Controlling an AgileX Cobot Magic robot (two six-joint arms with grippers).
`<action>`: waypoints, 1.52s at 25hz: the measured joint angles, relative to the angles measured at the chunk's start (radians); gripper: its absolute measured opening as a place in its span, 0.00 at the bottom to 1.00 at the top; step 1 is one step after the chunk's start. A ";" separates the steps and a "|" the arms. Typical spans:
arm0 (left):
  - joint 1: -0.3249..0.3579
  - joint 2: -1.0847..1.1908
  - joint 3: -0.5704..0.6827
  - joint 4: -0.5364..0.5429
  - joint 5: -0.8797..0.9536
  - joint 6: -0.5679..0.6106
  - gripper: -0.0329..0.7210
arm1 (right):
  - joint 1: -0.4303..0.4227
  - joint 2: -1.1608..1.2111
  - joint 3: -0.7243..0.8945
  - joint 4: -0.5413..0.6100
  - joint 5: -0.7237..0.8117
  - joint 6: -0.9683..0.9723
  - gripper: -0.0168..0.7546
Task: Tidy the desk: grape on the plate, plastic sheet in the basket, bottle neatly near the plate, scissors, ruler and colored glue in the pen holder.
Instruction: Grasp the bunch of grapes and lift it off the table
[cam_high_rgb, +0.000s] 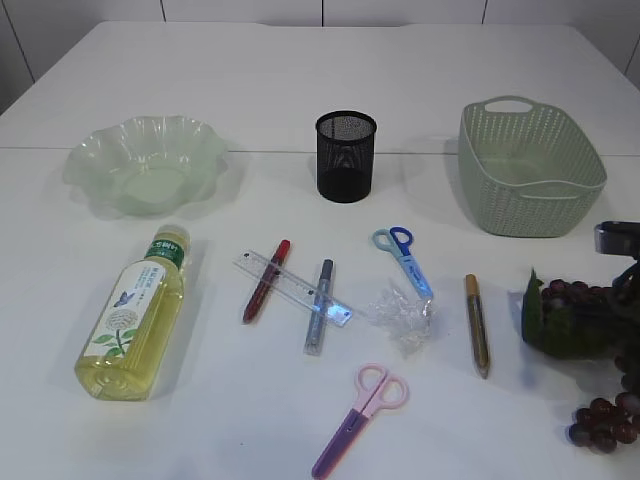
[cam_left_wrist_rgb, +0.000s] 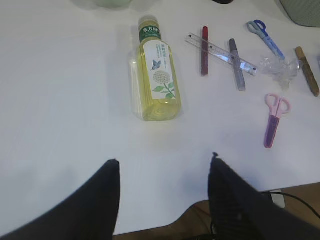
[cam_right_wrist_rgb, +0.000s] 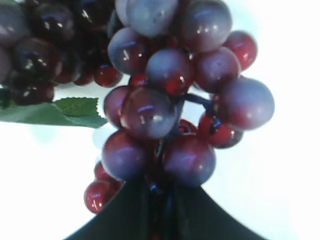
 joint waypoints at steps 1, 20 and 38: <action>0.000 0.000 0.000 0.000 -0.001 0.000 0.59 | 0.000 -0.016 0.000 0.000 0.000 0.000 0.11; 0.000 0.000 0.000 -0.076 -0.004 0.000 0.58 | 0.002 -0.349 0.000 0.027 0.059 -0.122 0.10; 0.000 0.000 0.000 -0.088 -0.006 0.000 0.57 | 0.002 -0.487 -0.147 0.093 0.175 -0.238 0.10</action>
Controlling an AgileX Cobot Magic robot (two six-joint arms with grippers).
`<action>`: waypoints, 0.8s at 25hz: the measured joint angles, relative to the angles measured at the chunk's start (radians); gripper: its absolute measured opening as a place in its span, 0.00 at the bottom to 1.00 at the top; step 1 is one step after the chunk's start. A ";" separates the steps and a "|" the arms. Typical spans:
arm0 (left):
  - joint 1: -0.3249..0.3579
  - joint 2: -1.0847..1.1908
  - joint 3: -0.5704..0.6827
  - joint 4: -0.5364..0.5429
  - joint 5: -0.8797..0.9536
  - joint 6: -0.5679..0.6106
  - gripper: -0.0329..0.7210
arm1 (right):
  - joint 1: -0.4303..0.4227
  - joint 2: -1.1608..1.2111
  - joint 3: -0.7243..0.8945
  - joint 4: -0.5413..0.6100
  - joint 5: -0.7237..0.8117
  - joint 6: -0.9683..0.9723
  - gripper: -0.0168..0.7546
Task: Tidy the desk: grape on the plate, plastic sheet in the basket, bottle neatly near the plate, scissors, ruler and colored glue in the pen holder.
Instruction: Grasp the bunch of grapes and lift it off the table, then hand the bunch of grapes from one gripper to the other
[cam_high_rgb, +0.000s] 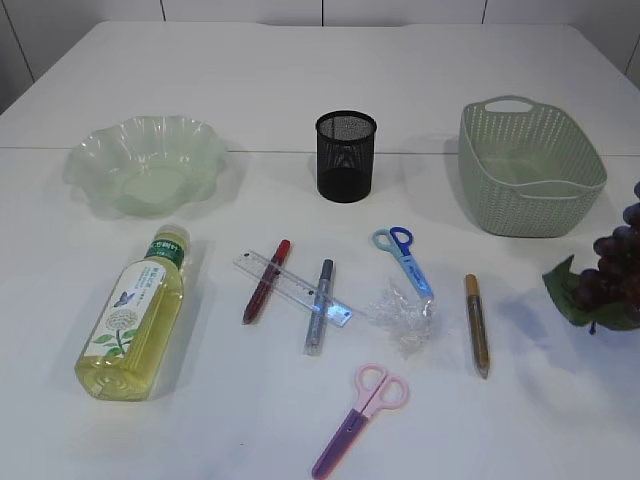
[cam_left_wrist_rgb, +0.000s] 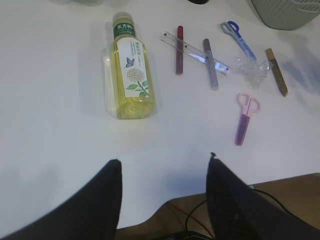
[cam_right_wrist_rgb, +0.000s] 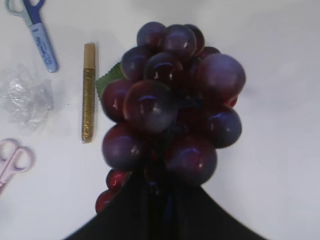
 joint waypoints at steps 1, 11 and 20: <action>0.000 0.000 0.000 0.000 0.000 0.000 0.57 | 0.000 -0.005 -0.010 0.009 0.003 -0.010 0.10; 0.000 0.000 0.000 -0.002 -0.021 0.038 0.57 | 0.000 -0.052 -0.048 0.242 0.032 -0.218 0.10; 0.000 0.050 0.000 -0.035 -0.054 0.153 0.58 | 0.000 -0.052 -0.118 0.411 0.102 -0.330 0.10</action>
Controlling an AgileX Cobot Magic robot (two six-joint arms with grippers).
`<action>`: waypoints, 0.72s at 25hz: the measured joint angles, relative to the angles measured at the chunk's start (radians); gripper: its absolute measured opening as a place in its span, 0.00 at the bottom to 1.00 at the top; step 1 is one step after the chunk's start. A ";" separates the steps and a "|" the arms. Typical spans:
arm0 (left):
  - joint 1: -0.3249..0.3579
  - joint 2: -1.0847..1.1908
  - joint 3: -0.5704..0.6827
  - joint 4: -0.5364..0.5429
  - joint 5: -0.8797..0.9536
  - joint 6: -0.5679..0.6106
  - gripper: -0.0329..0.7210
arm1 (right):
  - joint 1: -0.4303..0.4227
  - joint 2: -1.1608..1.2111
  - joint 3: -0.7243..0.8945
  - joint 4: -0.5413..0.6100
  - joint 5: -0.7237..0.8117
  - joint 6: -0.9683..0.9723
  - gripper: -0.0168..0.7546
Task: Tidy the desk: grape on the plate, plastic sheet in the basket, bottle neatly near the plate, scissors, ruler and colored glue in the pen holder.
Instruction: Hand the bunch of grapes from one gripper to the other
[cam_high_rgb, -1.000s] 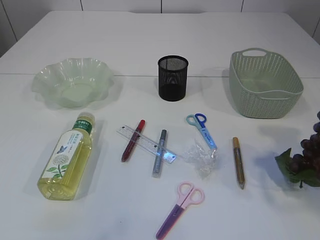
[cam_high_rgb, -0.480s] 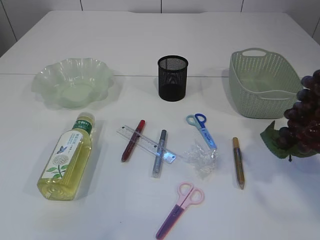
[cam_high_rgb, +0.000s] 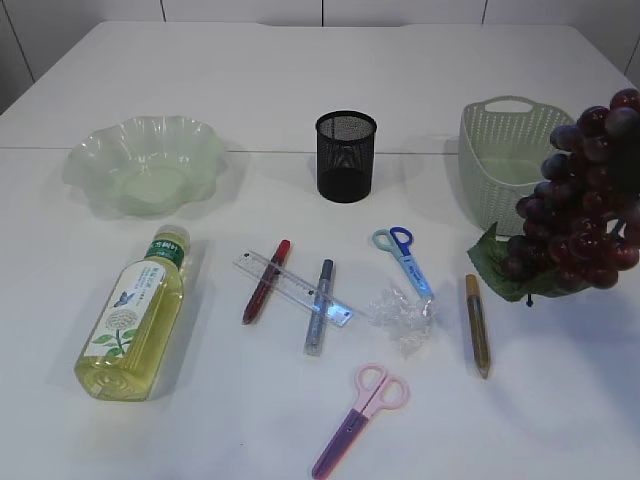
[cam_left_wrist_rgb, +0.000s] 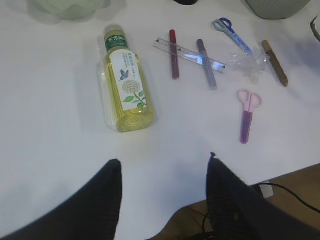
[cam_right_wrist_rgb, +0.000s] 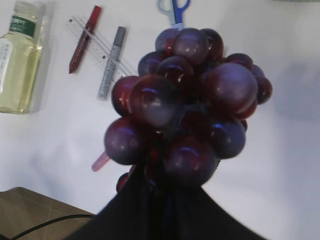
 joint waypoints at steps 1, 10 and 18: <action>0.000 0.013 0.000 -0.012 -0.013 0.025 0.58 | 0.000 0.000 -0.006 0.017 0.005 -0.006 0.10; 0.000 0.203 0.000 -0.146 -0.088 0.317 0.58 | 0.002 0.000 -0.011 0.165 0.095 -0.094 0.10; 0.000 0.414 0.000 -0.277 -0.213 0.560 0.62 | 0.002 0.000 -0.011 0.257 0.104 -0.158 0.10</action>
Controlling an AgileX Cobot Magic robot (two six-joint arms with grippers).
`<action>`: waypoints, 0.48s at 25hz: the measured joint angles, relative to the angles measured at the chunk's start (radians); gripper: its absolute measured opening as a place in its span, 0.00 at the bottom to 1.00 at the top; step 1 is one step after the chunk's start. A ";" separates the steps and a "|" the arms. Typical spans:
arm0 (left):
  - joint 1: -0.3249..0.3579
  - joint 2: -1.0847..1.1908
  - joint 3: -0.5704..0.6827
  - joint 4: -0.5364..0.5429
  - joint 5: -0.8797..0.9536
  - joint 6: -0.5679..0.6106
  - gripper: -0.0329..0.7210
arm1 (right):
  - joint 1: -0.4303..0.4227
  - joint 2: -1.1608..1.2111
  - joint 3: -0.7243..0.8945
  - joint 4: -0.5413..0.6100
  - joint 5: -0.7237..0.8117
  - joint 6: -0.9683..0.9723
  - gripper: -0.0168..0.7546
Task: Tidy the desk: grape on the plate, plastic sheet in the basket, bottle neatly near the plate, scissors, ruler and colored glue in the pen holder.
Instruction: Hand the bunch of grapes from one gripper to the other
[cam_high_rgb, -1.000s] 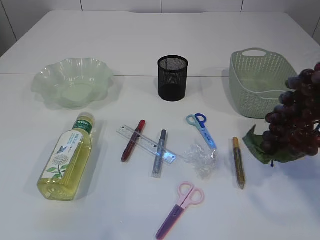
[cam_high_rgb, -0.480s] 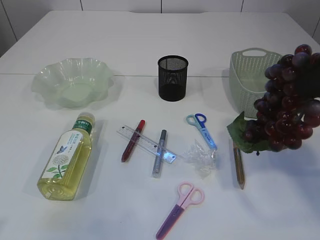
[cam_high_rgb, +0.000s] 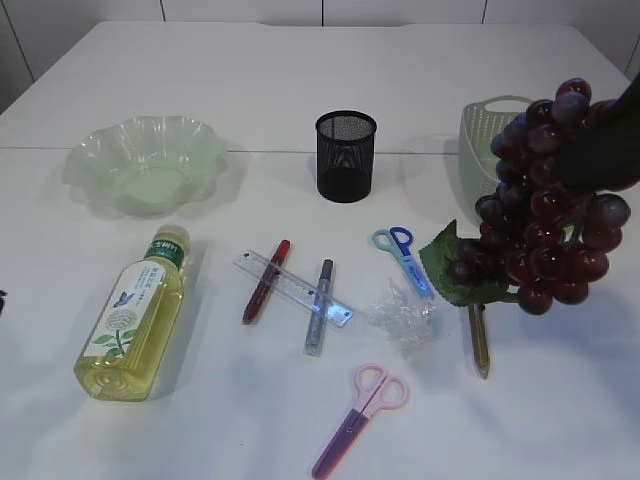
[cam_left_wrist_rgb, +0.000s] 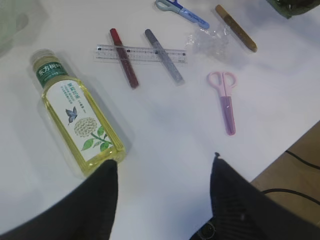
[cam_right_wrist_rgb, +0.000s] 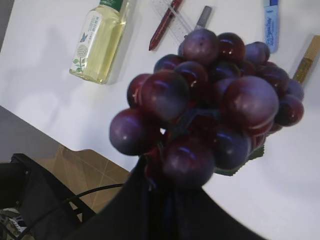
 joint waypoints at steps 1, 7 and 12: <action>0.000 0.033 0.000 -0.020 -0.016 0.034 0.62 | 0.000 0.000 0.000 0.014 0.000 -0.021 0.10; 0.000 0.224 0.000 -0.193 -0.093 0.247 0.62 | 0.000 0.000 0.000 0.060 0.000 -0.114 0.10; 0.000 0.341 0.000 -0.423 -0.143 0.505 0.62 | 0.000 0.000 0.000 0.099 0.000 -0.168 0.10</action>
